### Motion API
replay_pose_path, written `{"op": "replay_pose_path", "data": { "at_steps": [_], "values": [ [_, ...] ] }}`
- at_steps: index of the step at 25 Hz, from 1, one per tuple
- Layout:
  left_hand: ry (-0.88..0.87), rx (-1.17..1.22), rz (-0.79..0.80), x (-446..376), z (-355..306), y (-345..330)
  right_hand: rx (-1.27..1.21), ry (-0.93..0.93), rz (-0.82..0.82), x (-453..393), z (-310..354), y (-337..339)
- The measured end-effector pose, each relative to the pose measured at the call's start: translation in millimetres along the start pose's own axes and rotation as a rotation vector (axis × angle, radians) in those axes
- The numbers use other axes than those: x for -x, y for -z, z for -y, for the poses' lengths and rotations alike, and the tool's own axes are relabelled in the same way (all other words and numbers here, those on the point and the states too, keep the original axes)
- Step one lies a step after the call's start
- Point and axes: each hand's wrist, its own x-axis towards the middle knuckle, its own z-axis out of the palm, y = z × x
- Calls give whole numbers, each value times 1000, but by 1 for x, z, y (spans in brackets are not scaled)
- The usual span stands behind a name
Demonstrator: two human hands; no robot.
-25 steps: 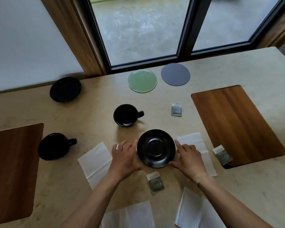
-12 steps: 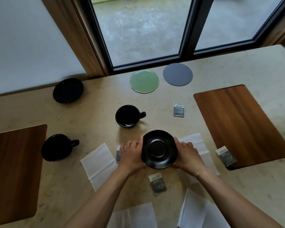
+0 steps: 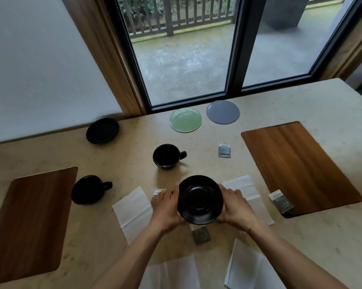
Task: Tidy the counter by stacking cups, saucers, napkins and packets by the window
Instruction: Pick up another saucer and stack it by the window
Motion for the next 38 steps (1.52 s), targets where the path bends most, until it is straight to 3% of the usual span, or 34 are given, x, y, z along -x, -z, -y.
{"op": "replay_pose_path", "data": {
  "at_steps": [9,22,38],
  "values": [
    [-9,104,-151,64,20,21,-37,151,-92,41,45,8],
    [-4,167,-208,118,138,49,-9,193,-63,35,156,-41],
    [-10,210,-122,46,220,113,-33,160,-100,-53,229,-38]
  ]
}}
